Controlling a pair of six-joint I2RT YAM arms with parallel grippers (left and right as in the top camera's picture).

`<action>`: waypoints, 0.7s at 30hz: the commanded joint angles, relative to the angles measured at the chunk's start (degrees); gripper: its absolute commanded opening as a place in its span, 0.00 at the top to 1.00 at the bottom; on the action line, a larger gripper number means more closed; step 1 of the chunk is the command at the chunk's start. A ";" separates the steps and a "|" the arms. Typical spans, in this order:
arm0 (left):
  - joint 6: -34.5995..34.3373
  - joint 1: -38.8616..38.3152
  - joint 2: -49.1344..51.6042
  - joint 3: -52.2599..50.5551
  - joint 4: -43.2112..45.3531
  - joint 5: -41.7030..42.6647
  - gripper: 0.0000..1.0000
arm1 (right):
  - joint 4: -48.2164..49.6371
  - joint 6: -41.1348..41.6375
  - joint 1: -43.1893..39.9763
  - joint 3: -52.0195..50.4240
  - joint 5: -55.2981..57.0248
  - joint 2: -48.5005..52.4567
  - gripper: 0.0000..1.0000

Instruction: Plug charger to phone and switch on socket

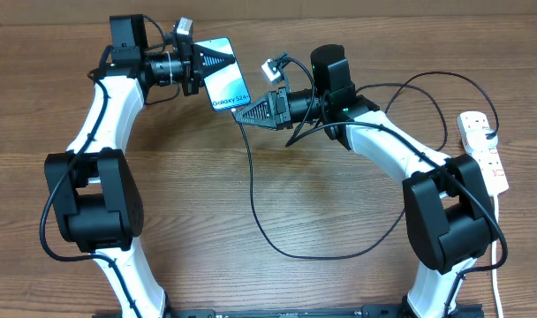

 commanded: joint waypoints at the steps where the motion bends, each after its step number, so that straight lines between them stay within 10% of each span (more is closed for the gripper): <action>1: 0.48 0.26 -1.07 0.50 1.55 2.12 0.96 | 0.68 0.26 -0.09 -0.11 -2.32 -1.27 0.96; 21: 0.48 0.24 -1.07 0.50 1.68 2.80 0.96 | 2.03 2.38 -0.09 -0.11 0.17 -1.27 0.96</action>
